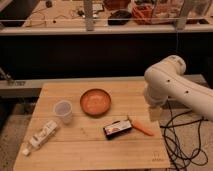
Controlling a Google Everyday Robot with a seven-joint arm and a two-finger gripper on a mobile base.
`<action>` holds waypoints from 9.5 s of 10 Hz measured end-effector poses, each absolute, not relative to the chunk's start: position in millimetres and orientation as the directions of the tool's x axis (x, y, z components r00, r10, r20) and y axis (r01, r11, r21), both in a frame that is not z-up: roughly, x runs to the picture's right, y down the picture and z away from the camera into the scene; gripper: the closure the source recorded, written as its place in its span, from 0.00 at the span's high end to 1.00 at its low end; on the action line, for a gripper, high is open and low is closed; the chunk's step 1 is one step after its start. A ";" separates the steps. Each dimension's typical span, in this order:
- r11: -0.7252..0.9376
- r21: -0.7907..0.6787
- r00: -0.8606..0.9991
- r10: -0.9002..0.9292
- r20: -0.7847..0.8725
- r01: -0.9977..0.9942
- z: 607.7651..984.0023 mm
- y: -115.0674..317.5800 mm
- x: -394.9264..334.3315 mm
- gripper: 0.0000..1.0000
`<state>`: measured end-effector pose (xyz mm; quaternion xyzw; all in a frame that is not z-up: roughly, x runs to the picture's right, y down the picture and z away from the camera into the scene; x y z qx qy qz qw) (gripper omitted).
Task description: Pick up the ceramic cup
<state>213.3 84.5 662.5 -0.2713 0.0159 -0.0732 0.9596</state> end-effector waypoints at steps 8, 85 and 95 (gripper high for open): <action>0.825 -0.444 0.932 -0.353 0.075 0.348 647.1 60.8 126.0 0.80; 0.330 0.079 0.246 -0.824 0.511 0.941 802.7 103.8 -188.4 0.73; 0.320 0.089 0.232 -0.826 0.514 0.943 793.1 85.5 -177.0 0.00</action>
